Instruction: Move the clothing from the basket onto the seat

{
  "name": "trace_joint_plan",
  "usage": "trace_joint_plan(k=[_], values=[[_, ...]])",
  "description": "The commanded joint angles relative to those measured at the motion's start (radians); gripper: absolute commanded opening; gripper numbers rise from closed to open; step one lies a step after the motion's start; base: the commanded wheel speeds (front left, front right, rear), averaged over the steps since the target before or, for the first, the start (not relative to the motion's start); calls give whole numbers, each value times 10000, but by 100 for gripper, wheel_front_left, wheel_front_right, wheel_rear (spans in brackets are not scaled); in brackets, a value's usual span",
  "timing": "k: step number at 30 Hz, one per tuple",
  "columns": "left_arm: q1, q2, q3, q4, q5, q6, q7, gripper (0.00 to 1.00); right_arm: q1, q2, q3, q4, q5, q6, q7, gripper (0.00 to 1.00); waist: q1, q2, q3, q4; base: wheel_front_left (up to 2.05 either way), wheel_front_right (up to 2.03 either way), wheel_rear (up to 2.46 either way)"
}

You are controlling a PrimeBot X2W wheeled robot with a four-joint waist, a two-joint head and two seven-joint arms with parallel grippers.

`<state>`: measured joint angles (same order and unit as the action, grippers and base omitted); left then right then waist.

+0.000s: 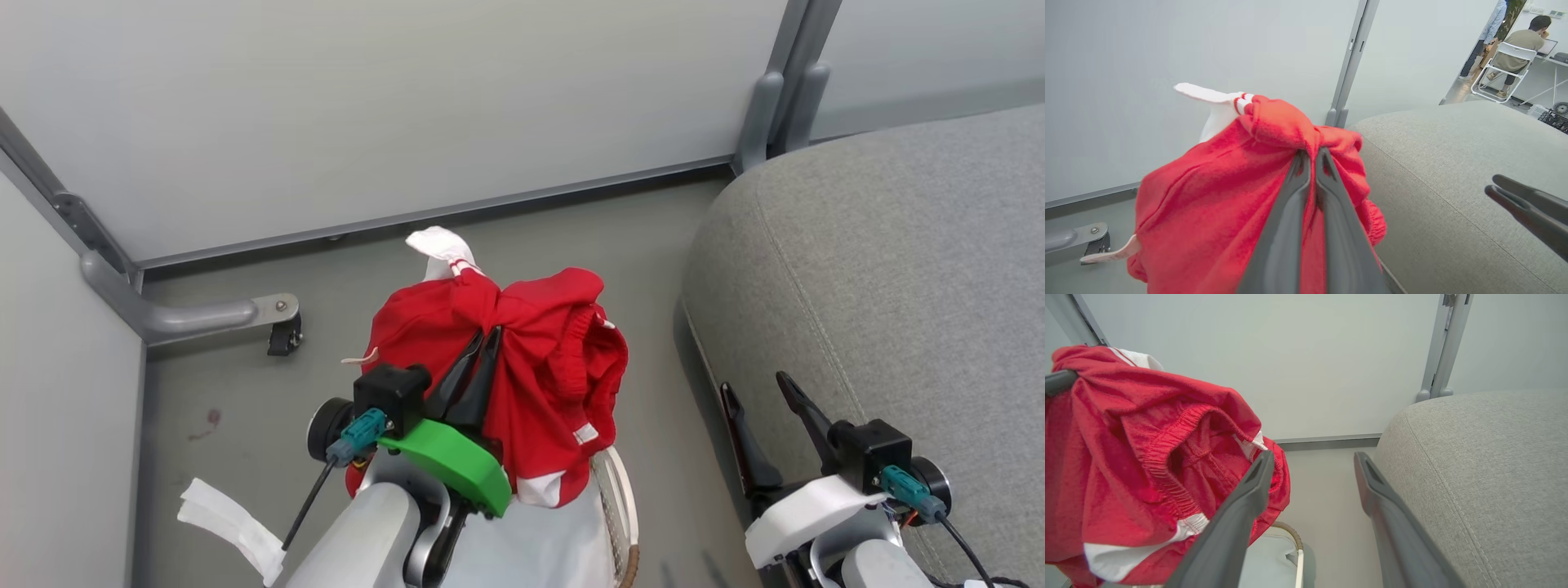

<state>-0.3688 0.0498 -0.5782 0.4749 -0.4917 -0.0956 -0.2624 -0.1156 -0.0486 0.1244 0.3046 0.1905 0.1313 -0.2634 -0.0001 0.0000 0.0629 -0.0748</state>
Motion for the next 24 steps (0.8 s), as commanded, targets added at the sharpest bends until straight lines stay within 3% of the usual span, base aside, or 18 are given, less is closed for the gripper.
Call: trace_joint_plan(k=[1,14,24], values=[[-146,17,-7,-165,-115,84,-37,0,143,-44,4,18,-44,-10,-20,100,1,0,-345,64,0,0,0],[-263,16,-236,-1070,-608,378,-37,0,452,-38,485,-136,138,-8,-20,100,1,0,-615,194,0,0,0],[-227,15,-605,-1180,-938,462,-37,0,-432,-46,3127,-637,1103,-10,-20,100,1,0,-504,385,0,0,0]])
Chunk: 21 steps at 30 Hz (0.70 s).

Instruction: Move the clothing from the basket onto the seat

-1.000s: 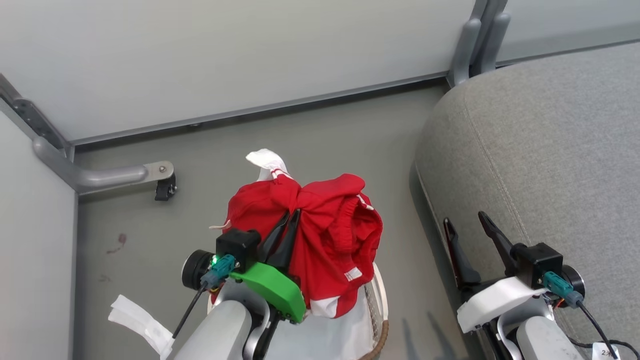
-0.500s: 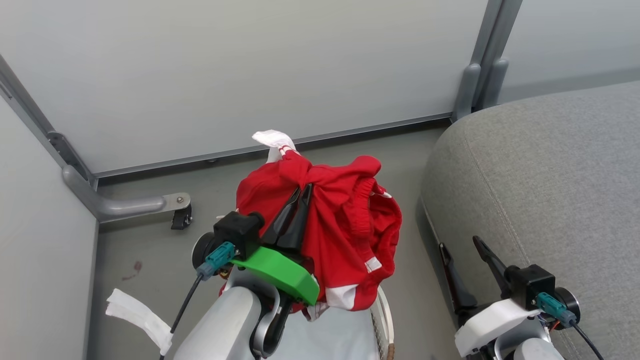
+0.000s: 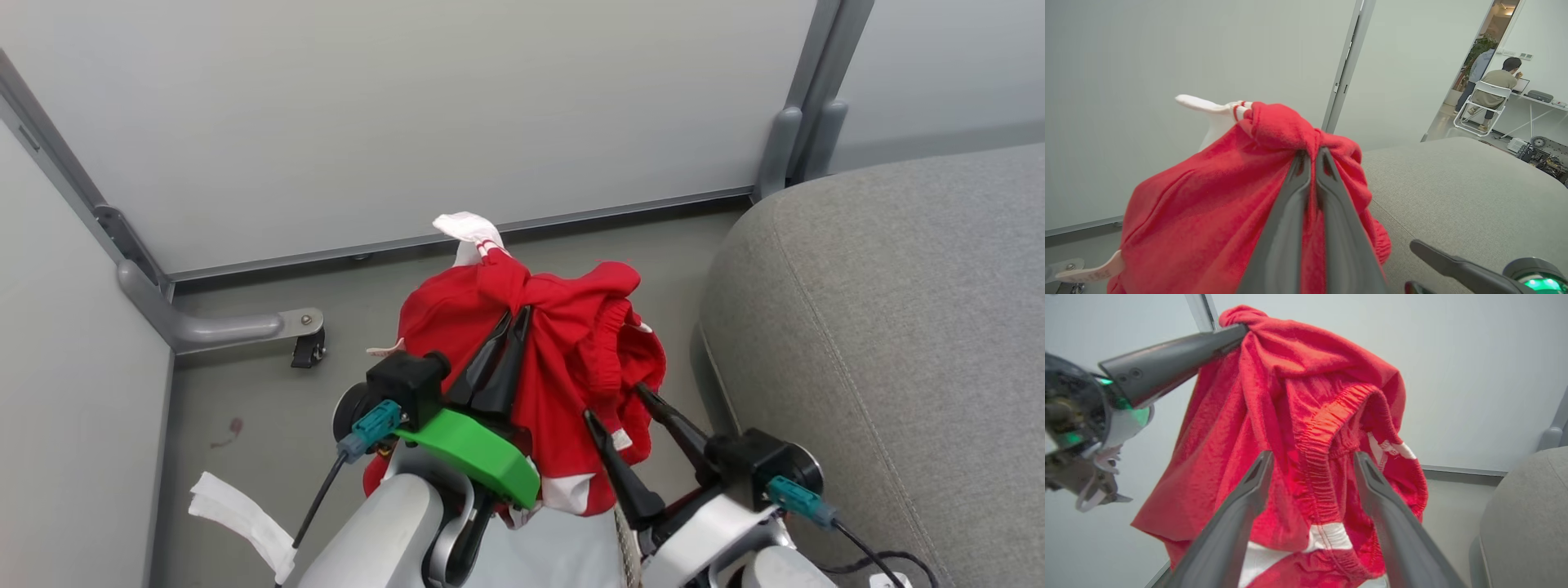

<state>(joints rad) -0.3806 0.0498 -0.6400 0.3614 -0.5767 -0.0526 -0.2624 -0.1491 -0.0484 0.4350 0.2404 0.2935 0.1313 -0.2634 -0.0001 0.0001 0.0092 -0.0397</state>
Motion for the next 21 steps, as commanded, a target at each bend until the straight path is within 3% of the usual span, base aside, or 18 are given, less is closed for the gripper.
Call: trace_joint_plan(k=[1,9,21], values=[[-143,15,-23,-37,-106,50,-37,0,-260,-49,261,71,139,-9,-20,100,1,-1,61,59,0,0,0],[-277,14,-356,-44,-241,109,-37,0,-1138,-49,1429,810,629,-10,-20,100,1,-1,203,241,0,0,0],[-462,12,-853,-162,-485,173,-37,0,-1841,-48,2179,1818,576,-10,-20,100,1,-1,370,339,0,0,0]])
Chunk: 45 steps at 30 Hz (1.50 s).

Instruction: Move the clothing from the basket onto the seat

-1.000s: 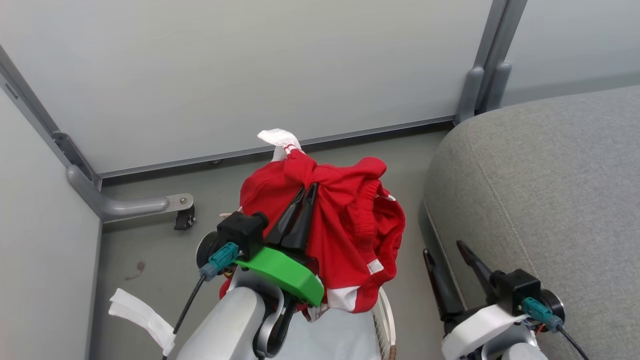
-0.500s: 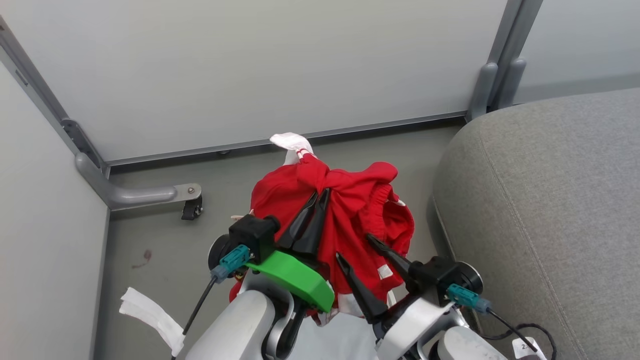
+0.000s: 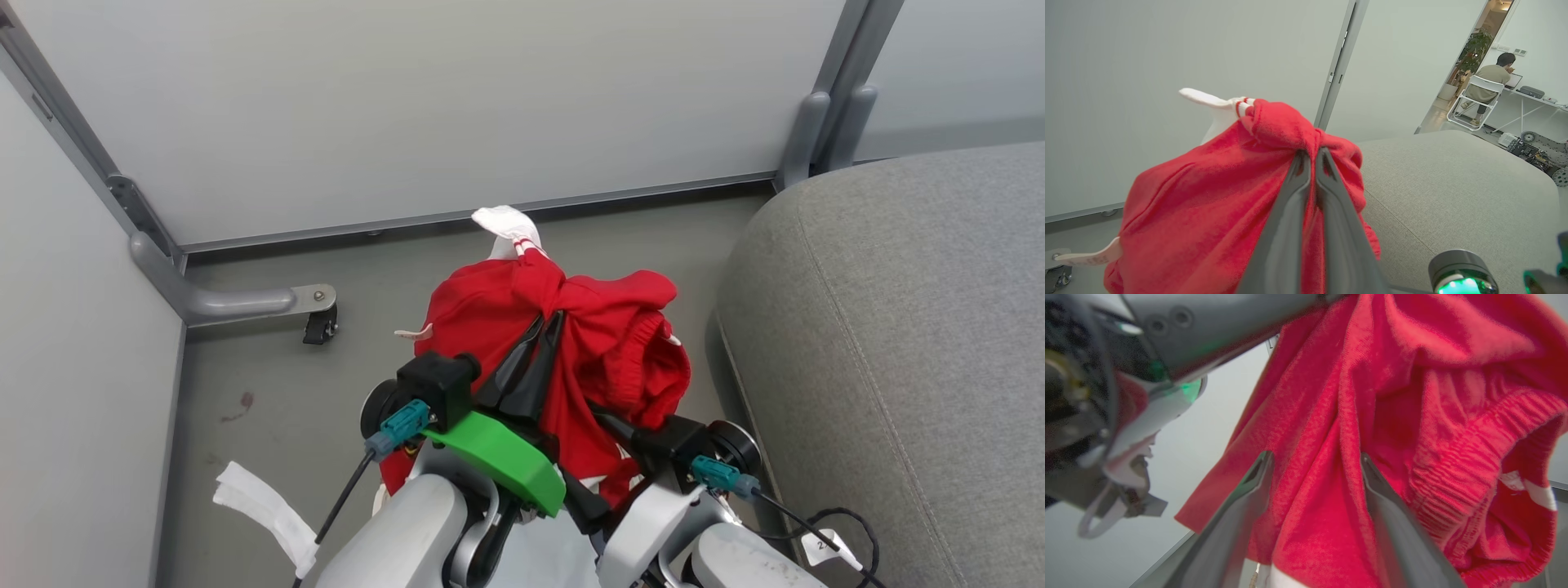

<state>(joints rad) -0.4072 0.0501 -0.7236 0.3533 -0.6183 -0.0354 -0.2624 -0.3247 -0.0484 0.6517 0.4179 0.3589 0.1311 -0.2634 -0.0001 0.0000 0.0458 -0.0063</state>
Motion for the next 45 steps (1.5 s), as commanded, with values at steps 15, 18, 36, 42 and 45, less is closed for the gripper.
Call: trace_joint_plan(k=[15,18,36,42,45], values=[[-443,8,-648,-280,-428,129,-37,0,-338,-48,-221,987,-638,-8,-20,100,1,0,84,269,0,0,0],[-468,8,-725,-299,-464,135,-37,0,-365,-45,-321,933,-577,-7,-20,100,1,0,106,317,0,0,0],[-683,6,-1261,-450,-828,251,-37,0,-520,-48,-583,1655,-1054,-8,-20,100,1,0,181,671,0,0,0],[-631,6,-1310,-429,-924,263,-37,0,-563,-48,-700,1821,-1104,-8,-20,0,1,0,172,732,0,0,0],[-626,6,-1276,-384,-932,266,-37,0,-587,-48,-643,1978,-1091,-7,-20,0,1,0,157,735,0,0,0]])
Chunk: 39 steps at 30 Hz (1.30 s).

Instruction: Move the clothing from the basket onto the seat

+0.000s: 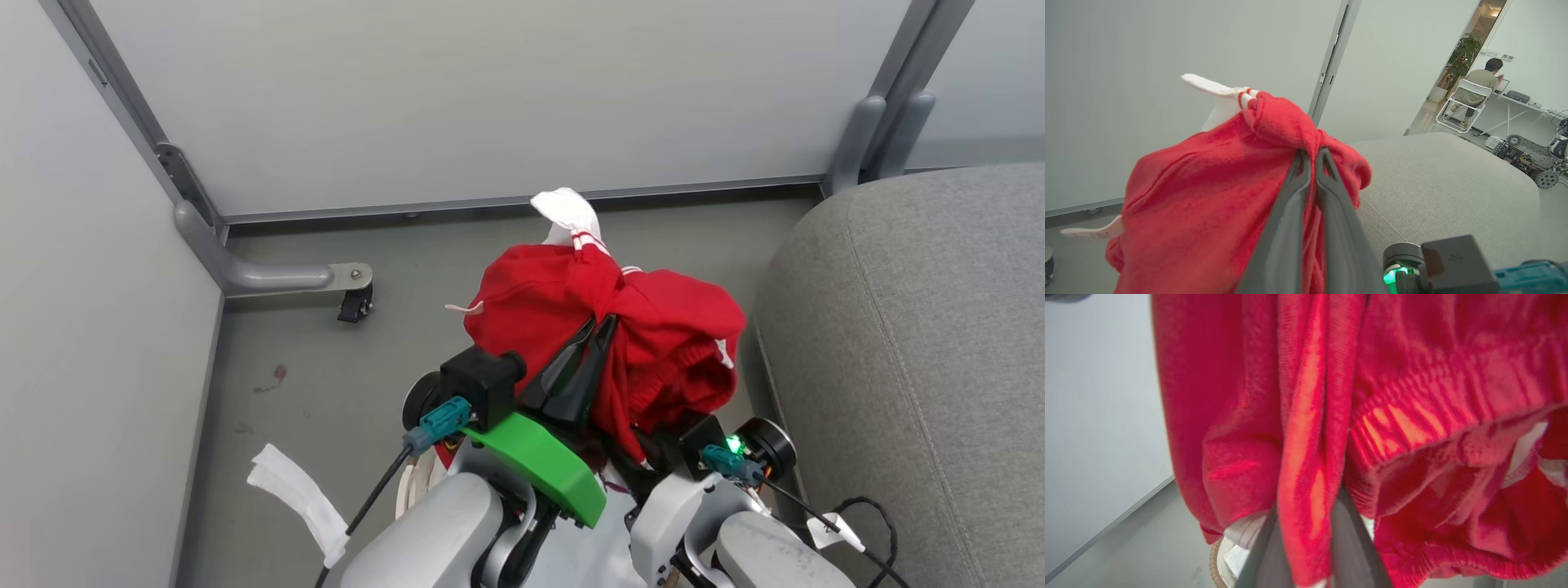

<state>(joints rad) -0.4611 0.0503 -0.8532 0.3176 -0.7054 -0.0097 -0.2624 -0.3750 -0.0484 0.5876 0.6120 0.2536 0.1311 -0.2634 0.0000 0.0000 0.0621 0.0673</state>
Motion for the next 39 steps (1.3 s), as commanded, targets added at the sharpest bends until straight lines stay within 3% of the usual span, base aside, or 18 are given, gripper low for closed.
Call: trace_joint_plan(k=[1,30,31,32,33,39], values=[[-75,4,37,-12,-67,7,-39,0,-76,-48,-10,98,-49,-8,-20,0,0,0,-17,-3,0,0,0],[135,6,771,283,401,122,-50,0,705,-62,-704,164,-399,-8,-9,0,0,0,-156,-373,0,0,0],[171,7,865,309,488,184,-50,24,724,-61,-744,84,-418,-8,-9,0,0,0,-155,-414,0,0,0],[222,7,929,373,539,215,-50,78,737,-64,-774,12,-439,-8,-11,0,0,0,-152,-460,0,0,0],[235,9,1000,454,638,244,-50,100,747,-62,-824,-105,-479,-8,-11,0,0,0,-142,-523,0,0,0],[399,14,1578,850,1661,199,-21,100,868,-44,-1273,-953,-596,-8,-15,0,0,0,2,-1186,0,0,0]])
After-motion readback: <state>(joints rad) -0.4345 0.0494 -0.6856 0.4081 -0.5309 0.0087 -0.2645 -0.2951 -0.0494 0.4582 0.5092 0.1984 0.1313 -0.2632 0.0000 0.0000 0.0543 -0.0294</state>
